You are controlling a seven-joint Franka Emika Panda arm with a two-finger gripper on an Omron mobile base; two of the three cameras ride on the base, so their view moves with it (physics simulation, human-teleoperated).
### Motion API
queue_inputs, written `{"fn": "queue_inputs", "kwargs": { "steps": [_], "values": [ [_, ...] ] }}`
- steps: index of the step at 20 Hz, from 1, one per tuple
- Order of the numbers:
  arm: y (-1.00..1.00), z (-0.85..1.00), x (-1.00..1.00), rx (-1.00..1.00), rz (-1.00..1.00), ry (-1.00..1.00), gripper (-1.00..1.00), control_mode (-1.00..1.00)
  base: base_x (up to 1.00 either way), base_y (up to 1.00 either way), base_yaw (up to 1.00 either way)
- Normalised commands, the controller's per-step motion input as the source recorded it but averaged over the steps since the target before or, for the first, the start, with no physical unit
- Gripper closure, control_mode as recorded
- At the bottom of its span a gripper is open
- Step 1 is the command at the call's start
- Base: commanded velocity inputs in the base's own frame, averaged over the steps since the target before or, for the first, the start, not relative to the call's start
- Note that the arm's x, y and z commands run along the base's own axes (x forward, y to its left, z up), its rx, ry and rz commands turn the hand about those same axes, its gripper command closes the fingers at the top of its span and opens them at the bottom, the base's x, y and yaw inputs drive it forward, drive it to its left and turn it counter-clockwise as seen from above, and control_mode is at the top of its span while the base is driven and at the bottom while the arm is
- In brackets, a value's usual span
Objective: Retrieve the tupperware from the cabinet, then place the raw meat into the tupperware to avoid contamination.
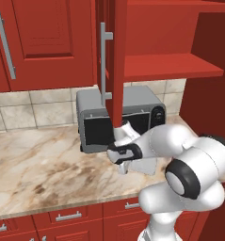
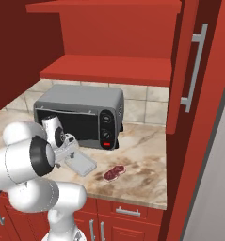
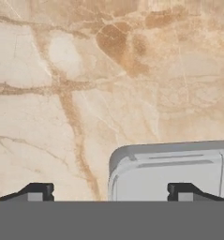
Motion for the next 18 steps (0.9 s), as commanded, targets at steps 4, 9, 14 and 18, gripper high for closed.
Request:
{"fn": "queue_inputs", "kwargs": {
  "steps": [4, 9, 14, 18],
  "values": [
    [0.0, 0.34, -0.11, -0.08, 0.0, -0.06, -1.0, -1.0, 0.0, 0.0, 0.0],
    [-0.12, 0.38, -0.21, -0.05, -0.02, -0.02, -1.0, -1.0, 0.0, 0.0, 0.0],
    [-0.49, 0.38, -0.06, 0.0, -0.14, 0.02, -1.0, -1.0, 0.0, 0.0, 0.0],
    [-0.62, 0.22, 0.0, 0.0, -0.24, 0.08, -1.0, -1.0, 0.0, 0.0, 0.0]
  ]
}}
